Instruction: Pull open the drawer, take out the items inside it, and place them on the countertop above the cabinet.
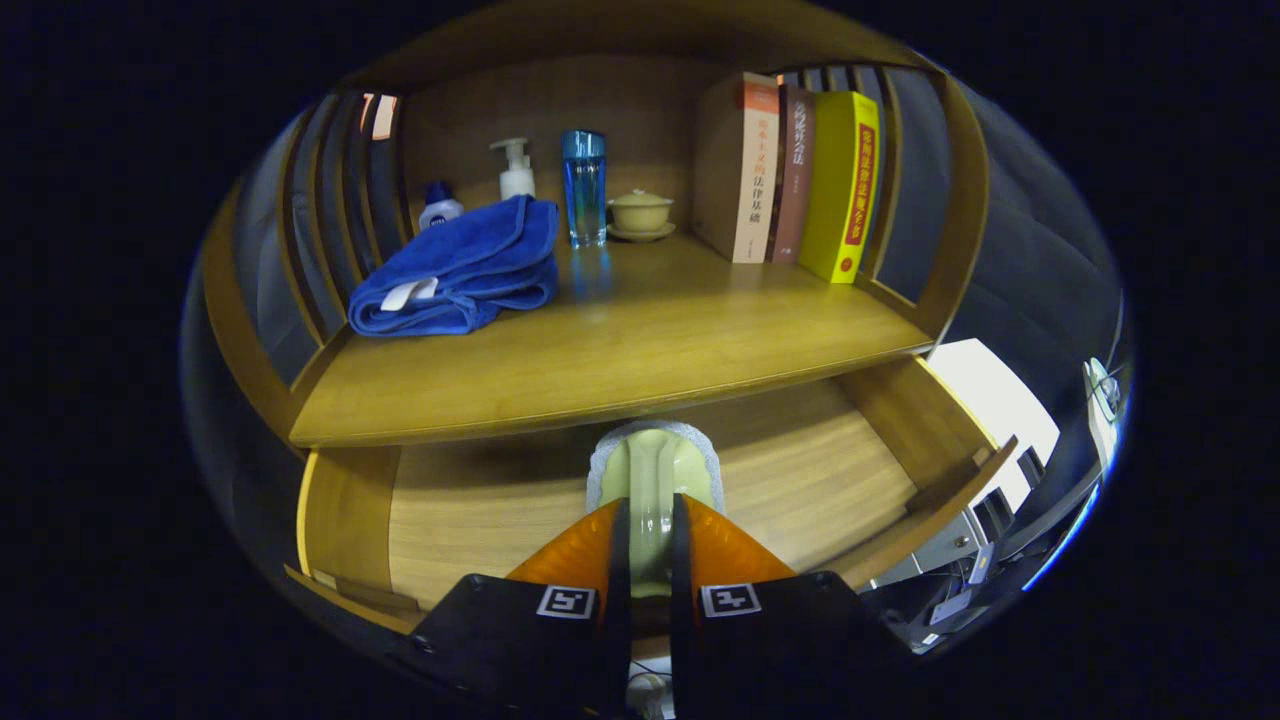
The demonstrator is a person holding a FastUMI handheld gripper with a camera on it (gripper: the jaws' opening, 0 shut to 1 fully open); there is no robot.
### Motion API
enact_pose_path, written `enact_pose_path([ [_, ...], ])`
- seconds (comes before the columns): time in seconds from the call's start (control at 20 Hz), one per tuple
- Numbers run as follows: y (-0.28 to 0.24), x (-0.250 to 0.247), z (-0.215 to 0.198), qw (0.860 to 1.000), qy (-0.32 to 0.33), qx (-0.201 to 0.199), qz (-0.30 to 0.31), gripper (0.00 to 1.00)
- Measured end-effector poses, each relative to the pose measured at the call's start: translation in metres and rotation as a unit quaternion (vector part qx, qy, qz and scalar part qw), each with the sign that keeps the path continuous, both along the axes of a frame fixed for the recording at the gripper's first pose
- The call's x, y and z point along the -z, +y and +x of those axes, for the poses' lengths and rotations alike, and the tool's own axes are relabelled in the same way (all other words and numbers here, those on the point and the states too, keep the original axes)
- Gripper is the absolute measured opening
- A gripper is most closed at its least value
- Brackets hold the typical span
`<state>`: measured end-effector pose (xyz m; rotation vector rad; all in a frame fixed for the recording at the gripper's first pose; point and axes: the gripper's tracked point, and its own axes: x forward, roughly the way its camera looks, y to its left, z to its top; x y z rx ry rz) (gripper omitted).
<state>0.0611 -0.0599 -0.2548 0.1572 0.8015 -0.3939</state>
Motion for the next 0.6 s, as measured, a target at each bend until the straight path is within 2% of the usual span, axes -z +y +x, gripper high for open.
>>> enact_pose_path([
  [0.3, 0.000, -0.020, 0.002, 0.998, -0.063, 0.006, 0.006, 0.25],
  [0.6, -0.004, -0.028, -0.002, 0.980, -0.196, 0.029, 0.018, 0.25],
])
